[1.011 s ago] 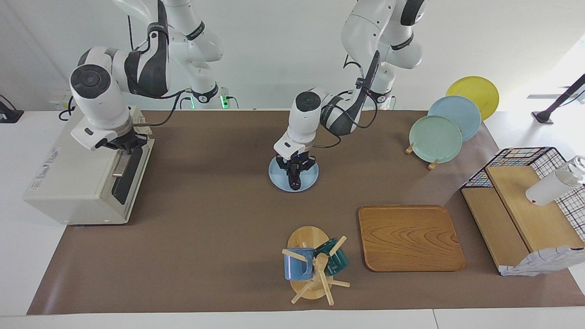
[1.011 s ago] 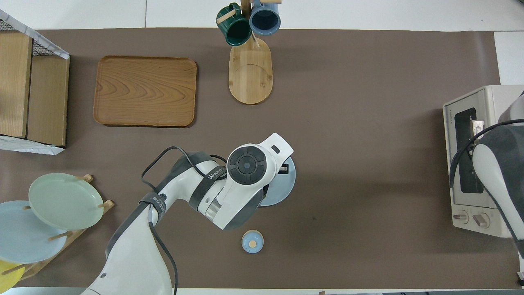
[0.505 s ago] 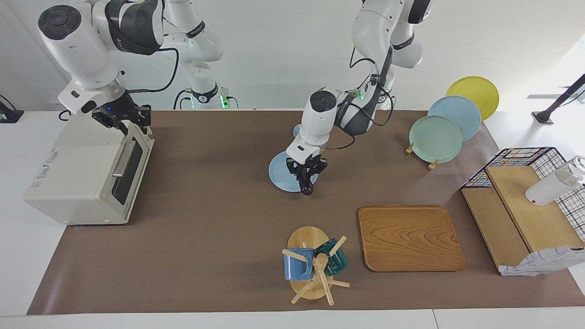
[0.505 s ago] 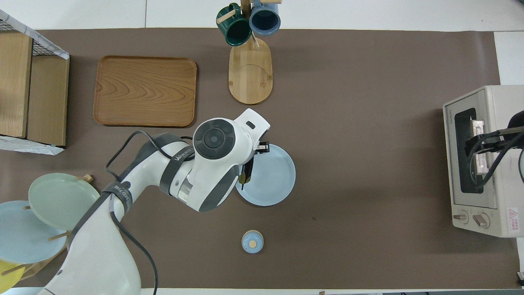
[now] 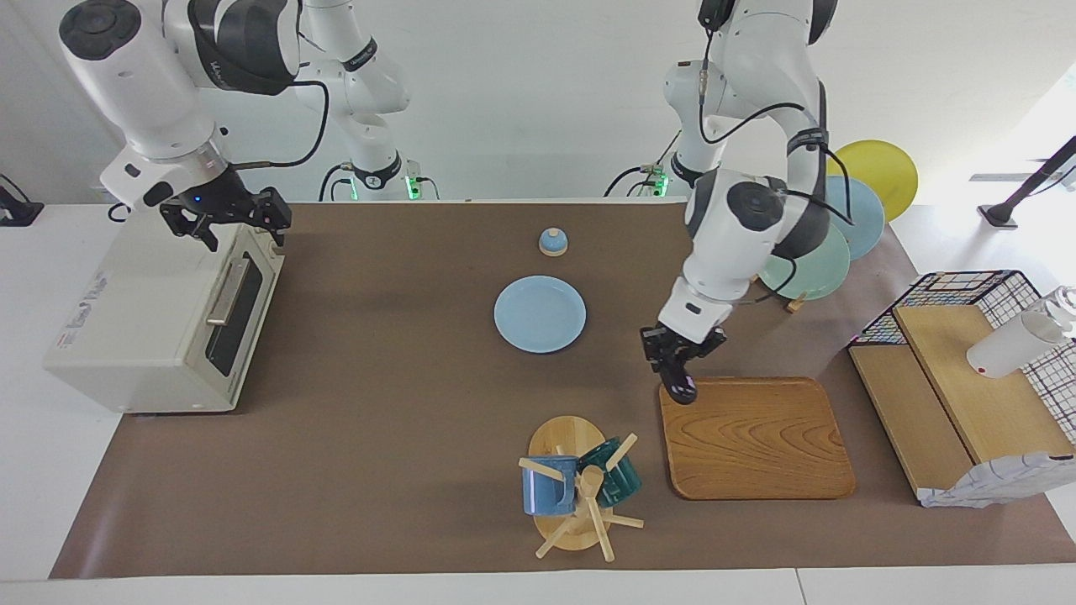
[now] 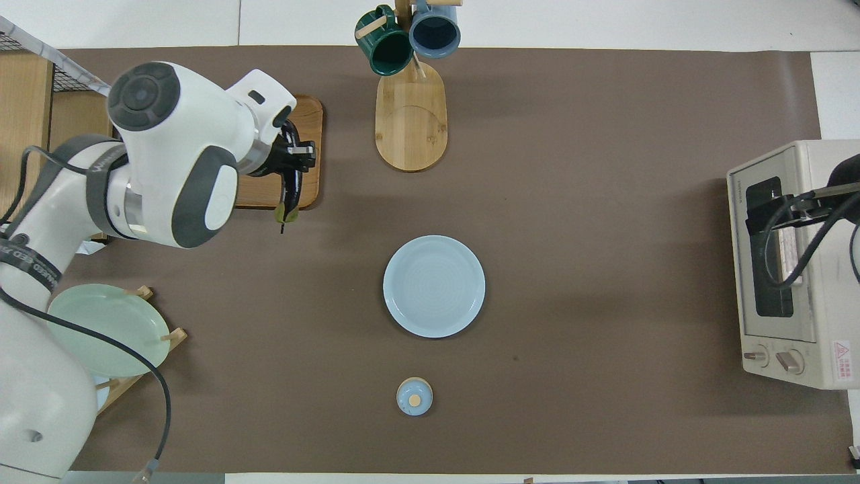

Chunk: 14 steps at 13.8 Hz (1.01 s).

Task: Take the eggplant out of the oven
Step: 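Carry the eggplant with the left gripper onto the wooden tray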

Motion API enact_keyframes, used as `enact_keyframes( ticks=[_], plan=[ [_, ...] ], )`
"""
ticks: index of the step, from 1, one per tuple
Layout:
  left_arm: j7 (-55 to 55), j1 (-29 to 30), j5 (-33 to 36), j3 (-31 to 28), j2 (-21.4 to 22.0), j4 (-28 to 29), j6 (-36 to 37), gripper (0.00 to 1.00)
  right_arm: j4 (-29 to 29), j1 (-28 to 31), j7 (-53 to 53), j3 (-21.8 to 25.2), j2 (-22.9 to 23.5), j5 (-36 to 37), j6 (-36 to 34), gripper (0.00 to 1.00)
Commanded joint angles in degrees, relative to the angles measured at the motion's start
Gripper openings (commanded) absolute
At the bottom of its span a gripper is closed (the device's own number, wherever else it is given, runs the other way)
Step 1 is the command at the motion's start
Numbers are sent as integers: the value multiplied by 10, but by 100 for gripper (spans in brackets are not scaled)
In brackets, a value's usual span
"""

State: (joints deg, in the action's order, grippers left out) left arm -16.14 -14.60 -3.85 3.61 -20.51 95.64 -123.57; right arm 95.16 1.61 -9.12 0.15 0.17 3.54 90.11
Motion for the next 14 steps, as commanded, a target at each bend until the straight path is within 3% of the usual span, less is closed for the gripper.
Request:
enact_keyframes(
  ticks=[1, 3, 5, 14],
  plan=[
    [42, 28, -1, 7, -77, -96, 31, 0, -31, -22, 29, 19, 20, -13, -22, 100],
    [56, 54, 0, 7, -130, -163, 37, 0, -24, -23, 49, 20, 12, -13, -29, 100],
    [85, 70, 0, 6, -156, -178, 25, 0, -24, -23, 48, 21, 11, -13, -29, 100],
    [98, 84, 13, 4, -152, -107, -45, 0, -5, -15, 44, 20, -1, -12, -28, 100]
  ],
)
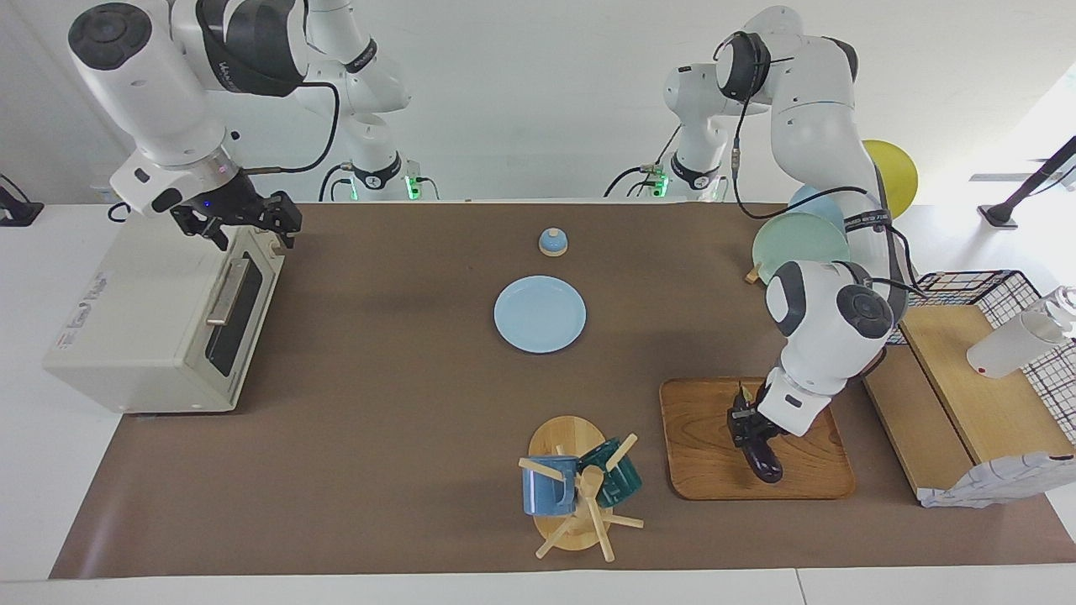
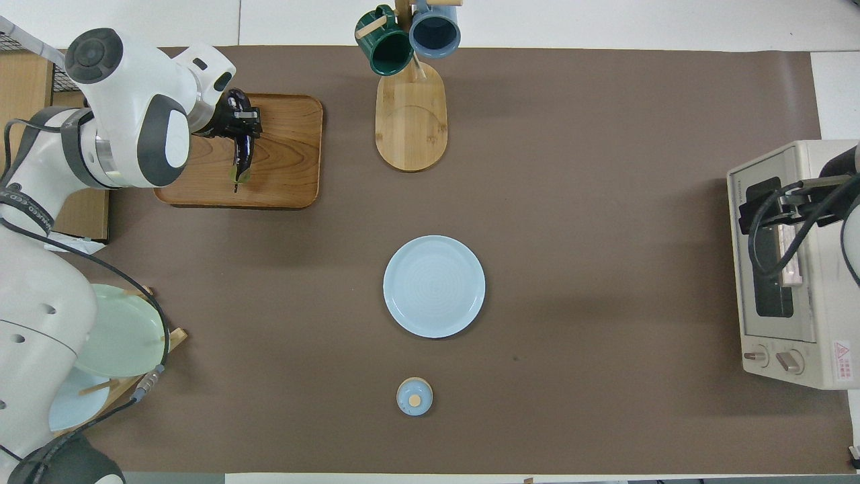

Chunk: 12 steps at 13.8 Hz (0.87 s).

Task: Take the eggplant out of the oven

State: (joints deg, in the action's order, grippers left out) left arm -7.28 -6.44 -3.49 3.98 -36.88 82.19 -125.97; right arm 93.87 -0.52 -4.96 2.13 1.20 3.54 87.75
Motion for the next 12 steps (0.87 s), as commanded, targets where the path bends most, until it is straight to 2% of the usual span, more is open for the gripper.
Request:
enact_keyframes(
  ticks=[1, 2, 3, 6, 8, 12],
  plan=[
    [20, 2, 9, 1, 14, 34, -28, 0, 6, 7, 2, 1, -11, -12, -4, 100],
    [24, 3, 9, 1, 16, 36, -28, 15, 4, 7, 3, 2, -10, -12, -4, 100],
    [24, 3, 9, 1, 16, 36, -28, 99, 2, 7, 3, 6, -9, -13, -6, 100],
    [25, 4, 9, -1, 18, 28, -18, 100, 0, 13, 4, 9, -11, -25, -9, 100],
    [25, 7, 9, -1, 39, 29, -6, 100, 0, 16, 4, 9, -16, -27, -9, 100],
    [3, 23, 7, -5, 132, 31, 76, 100, 0, 13, 2, 3, -19, -27, -1, 100]
  ],
)
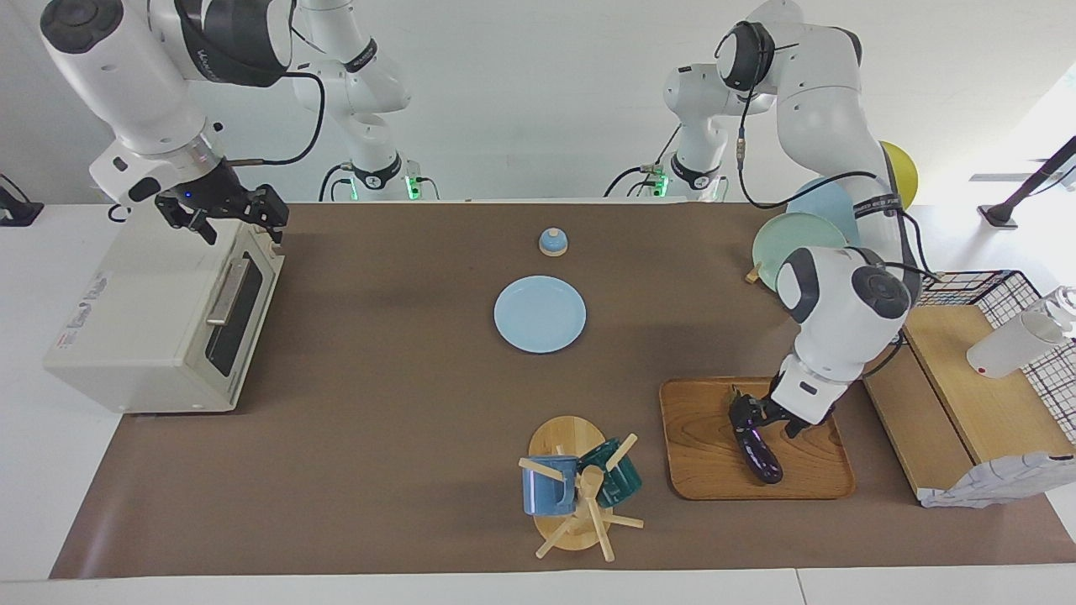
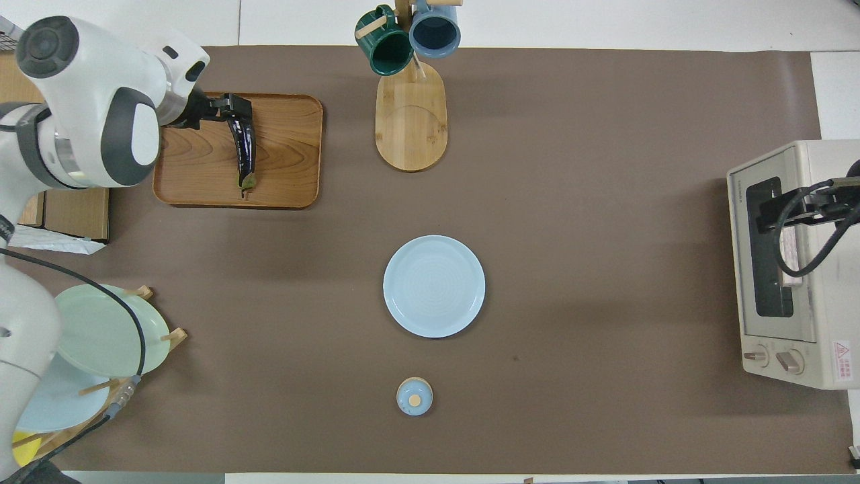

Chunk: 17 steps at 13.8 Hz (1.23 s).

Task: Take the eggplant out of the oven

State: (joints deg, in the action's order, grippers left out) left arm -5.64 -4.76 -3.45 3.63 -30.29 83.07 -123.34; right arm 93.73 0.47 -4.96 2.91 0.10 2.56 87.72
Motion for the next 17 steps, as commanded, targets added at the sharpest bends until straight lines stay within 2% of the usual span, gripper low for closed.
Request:
enact_keyframes(
  ticks=[1, 8, 13, 15, 17],
  plan=[
    [-25, 5, 7, -13, 89, 22, 74, 100, 1, 3, 3, -5, -10, -17, -1, 100],
    [-44, 0, 34, -17, 261, 42, 309, 100, 3, 1, 7, -5, -18, -16, -1, 100],
    [-47, -6, 34, -11, 348, 156, 326, 100, 2, 2, 4, -6, -18, -17, 1, 100],
    [-40, -2, 28, -10, 347, 163, 315, 100, 2, 1, 4, -6, -18, -17, 1, 100],
    [-41, 0, 14, -11, 339, 140, 323, 100, 2, 0, 4, -6, -18, -17, -2, 100]
  ],
)
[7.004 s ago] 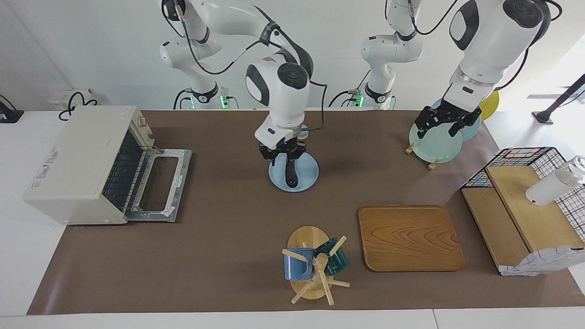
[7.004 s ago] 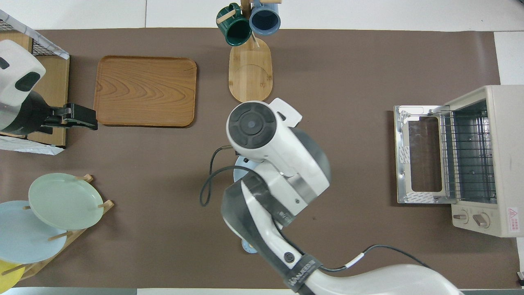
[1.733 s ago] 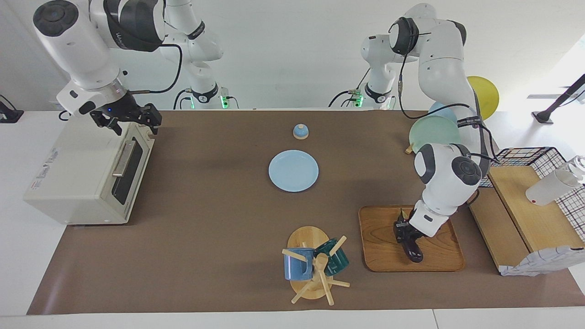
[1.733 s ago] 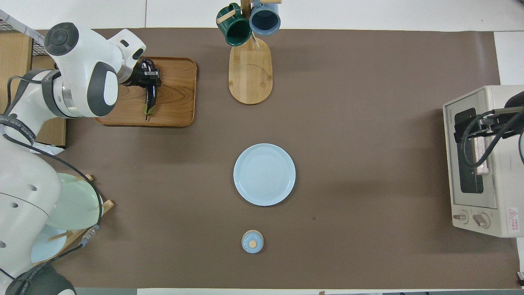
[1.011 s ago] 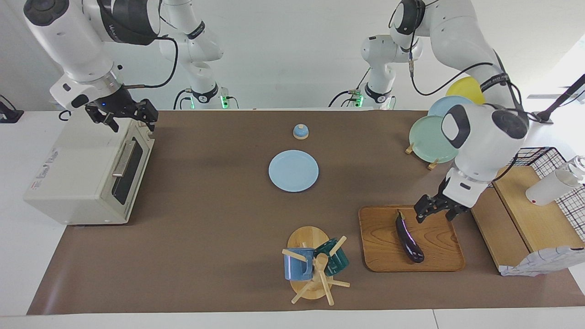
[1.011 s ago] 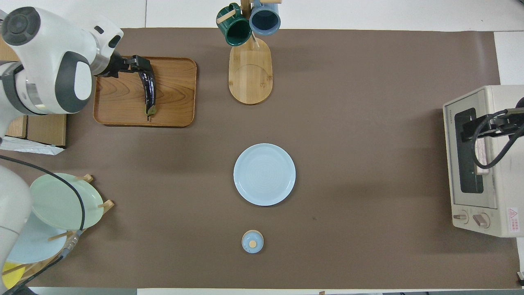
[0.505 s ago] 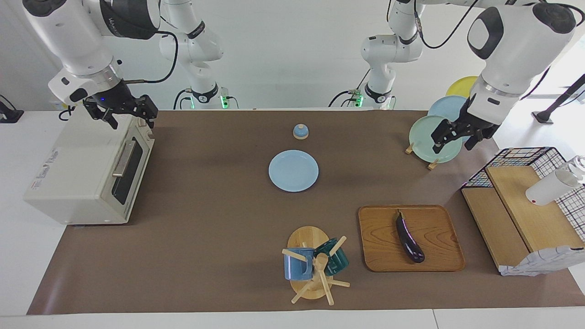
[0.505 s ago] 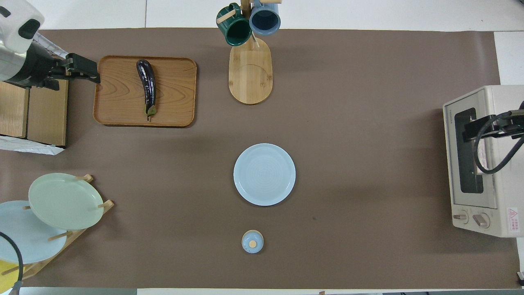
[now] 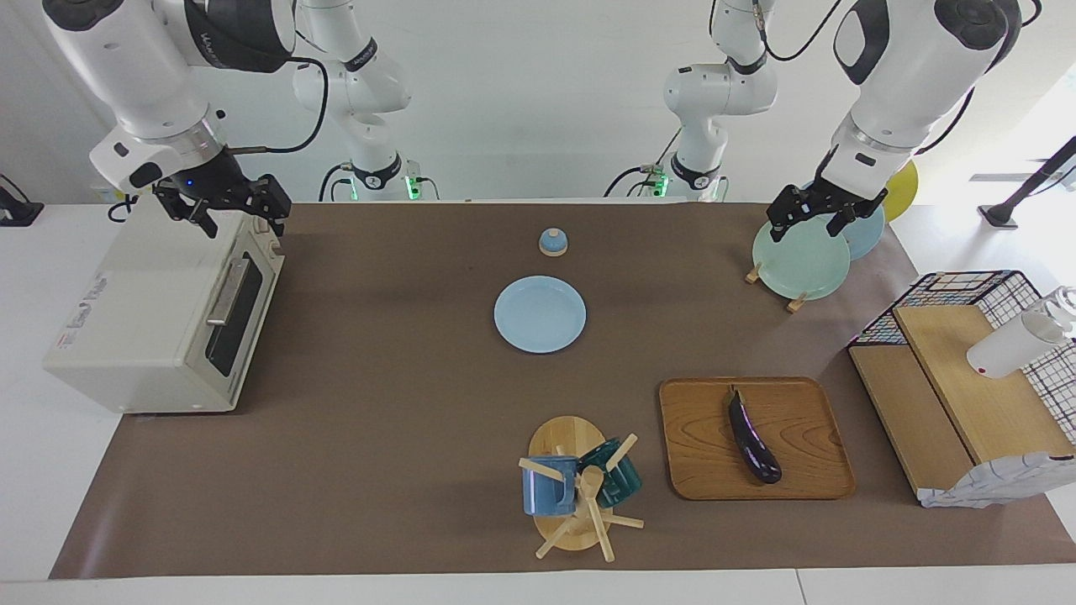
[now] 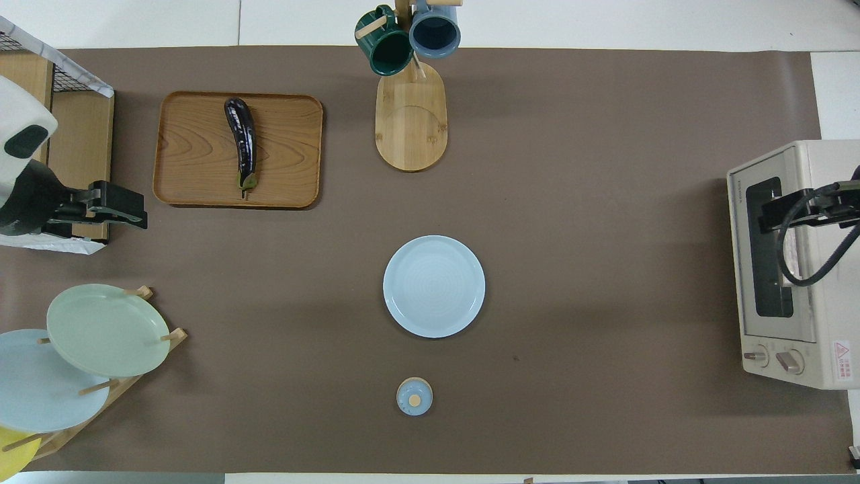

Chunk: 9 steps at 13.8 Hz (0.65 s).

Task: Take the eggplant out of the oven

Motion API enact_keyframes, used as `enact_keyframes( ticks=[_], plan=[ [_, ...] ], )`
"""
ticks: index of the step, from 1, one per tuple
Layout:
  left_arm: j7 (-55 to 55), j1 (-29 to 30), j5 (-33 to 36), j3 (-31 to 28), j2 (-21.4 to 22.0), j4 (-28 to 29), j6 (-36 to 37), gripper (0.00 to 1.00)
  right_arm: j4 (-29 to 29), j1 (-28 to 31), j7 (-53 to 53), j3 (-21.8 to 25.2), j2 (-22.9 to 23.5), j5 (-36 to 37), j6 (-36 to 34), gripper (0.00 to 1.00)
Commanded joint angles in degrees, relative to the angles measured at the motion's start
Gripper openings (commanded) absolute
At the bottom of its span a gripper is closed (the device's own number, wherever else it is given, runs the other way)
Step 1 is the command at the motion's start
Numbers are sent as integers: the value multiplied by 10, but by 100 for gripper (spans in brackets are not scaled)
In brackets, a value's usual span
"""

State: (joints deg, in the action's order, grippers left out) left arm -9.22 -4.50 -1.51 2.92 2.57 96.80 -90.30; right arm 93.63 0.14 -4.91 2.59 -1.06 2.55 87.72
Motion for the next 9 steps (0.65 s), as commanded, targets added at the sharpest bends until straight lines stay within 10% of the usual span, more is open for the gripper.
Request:
enact_keyframes(
  ticks=[1, 9],
  plan=[
    [-5, -2, -11, -5, 0, -13, 5, 100, 3, 3, 3, -4, -6, -17, -2, 100],
    [-4, -3, -14, -6, -6, -33, 30, 100, 3, 3, 3, -4, -6, -33, -3, 100]
  ],
)
